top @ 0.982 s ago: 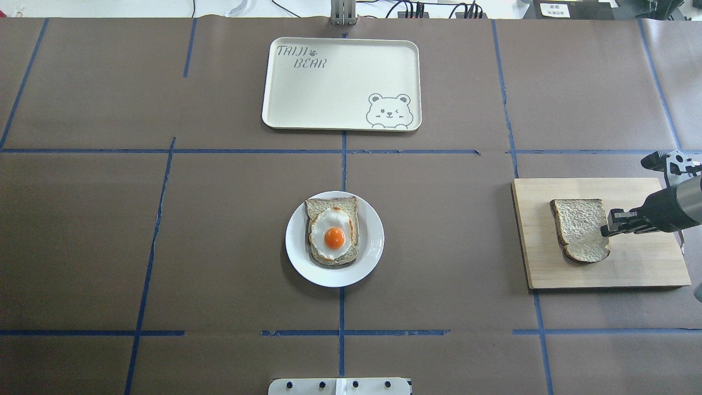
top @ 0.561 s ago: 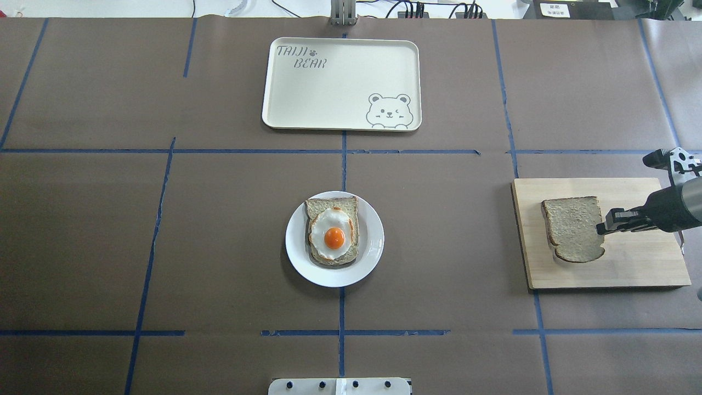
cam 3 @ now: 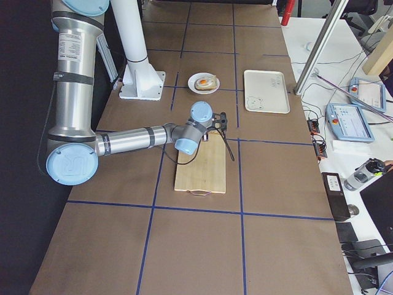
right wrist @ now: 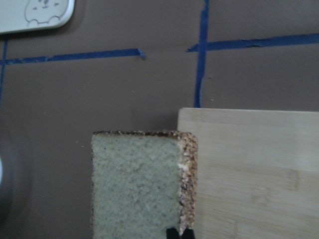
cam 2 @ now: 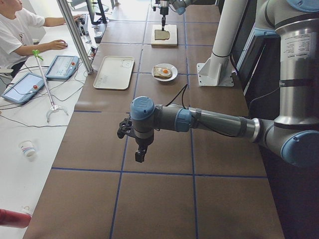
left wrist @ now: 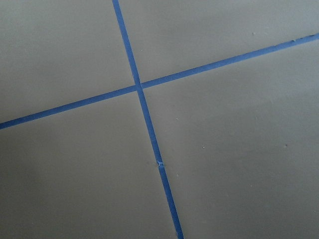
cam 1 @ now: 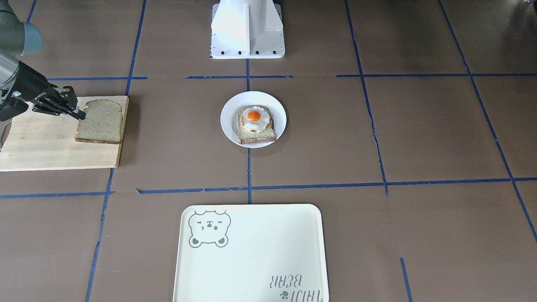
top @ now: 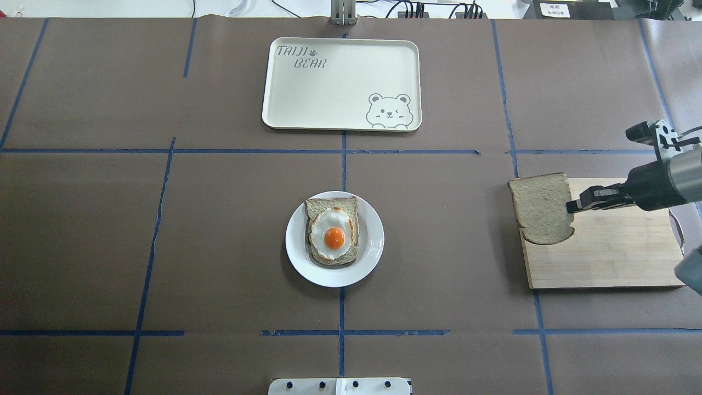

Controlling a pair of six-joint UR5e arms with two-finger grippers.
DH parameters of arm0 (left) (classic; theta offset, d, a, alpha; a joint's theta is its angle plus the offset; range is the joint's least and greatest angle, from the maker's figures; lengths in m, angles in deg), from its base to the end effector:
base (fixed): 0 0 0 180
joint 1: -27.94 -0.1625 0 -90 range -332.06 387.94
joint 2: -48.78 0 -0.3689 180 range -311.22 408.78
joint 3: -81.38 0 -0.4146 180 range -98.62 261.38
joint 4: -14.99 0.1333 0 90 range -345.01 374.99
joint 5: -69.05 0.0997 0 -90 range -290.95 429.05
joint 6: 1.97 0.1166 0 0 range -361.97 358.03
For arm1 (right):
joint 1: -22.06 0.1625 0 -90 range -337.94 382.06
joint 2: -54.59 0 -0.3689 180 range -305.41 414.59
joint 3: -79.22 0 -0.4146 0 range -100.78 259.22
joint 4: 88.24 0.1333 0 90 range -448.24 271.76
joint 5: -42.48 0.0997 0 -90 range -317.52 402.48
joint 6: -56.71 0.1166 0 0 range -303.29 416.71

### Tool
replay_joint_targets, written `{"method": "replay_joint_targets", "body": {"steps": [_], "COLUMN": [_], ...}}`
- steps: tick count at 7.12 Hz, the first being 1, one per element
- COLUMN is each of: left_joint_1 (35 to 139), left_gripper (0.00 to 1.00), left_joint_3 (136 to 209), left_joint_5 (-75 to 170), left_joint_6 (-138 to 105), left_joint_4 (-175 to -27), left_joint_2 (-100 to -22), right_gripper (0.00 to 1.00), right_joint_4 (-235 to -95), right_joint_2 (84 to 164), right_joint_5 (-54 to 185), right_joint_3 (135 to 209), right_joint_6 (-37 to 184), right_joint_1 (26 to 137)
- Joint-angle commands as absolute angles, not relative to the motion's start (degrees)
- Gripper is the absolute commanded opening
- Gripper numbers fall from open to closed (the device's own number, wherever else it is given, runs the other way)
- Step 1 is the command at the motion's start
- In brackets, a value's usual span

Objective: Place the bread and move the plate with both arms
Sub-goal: 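Lift the bread with the right gripper and carry it over the egg toast plate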

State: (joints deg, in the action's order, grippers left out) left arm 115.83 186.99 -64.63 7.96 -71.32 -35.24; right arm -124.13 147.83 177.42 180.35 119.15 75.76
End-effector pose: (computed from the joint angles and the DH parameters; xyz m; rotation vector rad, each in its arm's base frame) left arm -0.0351 -0.4798 0.5336 0.1507 0.7550 0.2392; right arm -0.2606 -0.4408 0.4246 0.1307 -1.2251 -0.0269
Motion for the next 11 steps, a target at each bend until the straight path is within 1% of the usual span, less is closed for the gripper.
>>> {"method": "replay_joint_targets", "body": {"steps": [1, 3, 4, 5, 7, 11], "left_joint_1": [115.8, 115.8, 115.8, 115.8, 115.8, 115.8], "left_gripper": [1.0, 1.0, 1.0, 1.0, 1.0, 1.0], "left_joint_3": [187.1, 187.3, 187.3, 187.3, 187.4, 187.4], "left_joint_5": [-64.7, -67.1, -67.1, -67.1, -67.1, -67.1], "left_joint_6": [8.0, 7.4, 7.3, 7.3, 7.3, 7.3], "left_joint_4": [-71.3, -71.6, -71.7, -71.7, -71.7, -71.8], "left_joint_2": [-35.2, -35.3, -35.3, -35.3, -35.3, -35.3], "right_gripper": [0.0, 0.0, 0.0, 0.0, 0.0, 0.0], "right_joint_4": [-124.0, -124.7, -124.7, -124.6, -124.7, -124.5], "right_joint_2": [138.3, 125.3, 122.4, 120.2, 116.2, 115.6], "right_joint_5": [178.0, 175.8, 169.7, 162.4, 158.7, 157.0], "right_joint_3": [179.9, 175.8, 174.6, 174.2, 169.4, 166.5], "right_joint_6": [126.5, 133.4, 135.9, 136.7, 138.3, 138.3], "right_joint_1": [71.8, 64.9, 59.9, 55.7, 52.8, 50.7]}}
